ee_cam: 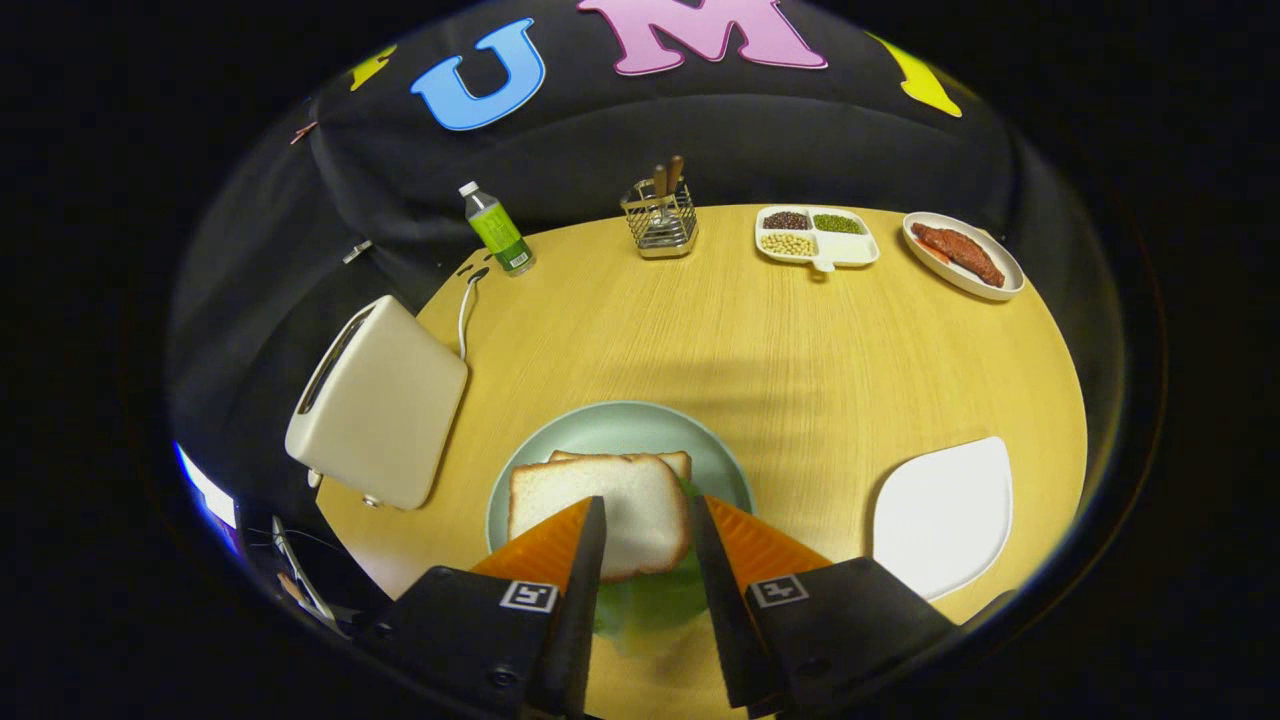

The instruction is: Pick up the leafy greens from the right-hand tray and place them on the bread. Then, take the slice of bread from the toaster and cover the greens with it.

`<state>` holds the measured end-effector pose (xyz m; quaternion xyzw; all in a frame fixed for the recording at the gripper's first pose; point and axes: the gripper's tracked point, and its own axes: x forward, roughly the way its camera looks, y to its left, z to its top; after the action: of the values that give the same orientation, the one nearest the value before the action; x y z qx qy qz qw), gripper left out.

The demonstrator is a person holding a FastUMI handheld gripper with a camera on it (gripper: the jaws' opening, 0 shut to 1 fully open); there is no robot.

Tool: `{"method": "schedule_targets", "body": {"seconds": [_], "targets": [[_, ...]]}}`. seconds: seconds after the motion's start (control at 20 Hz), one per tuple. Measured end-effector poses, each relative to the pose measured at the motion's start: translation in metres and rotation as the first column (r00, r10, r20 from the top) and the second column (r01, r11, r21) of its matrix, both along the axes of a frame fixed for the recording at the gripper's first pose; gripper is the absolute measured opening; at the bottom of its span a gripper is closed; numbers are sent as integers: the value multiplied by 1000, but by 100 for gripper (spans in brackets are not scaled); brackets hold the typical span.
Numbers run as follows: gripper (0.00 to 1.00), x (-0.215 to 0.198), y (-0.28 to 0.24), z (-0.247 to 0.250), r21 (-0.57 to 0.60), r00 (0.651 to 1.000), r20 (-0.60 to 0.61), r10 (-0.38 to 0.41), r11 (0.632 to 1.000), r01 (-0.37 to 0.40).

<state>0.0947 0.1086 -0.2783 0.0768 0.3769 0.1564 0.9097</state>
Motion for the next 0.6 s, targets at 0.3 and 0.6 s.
{"method": "schedule_targets", "body": {"seconds": [0.3, 0.6], "targets": [[99, -2, -43, 69, -40, 979, 205, -16, 999, 25], [99, -17, -99, 177, -84, 862, 506, -14, 994, 66]]}}
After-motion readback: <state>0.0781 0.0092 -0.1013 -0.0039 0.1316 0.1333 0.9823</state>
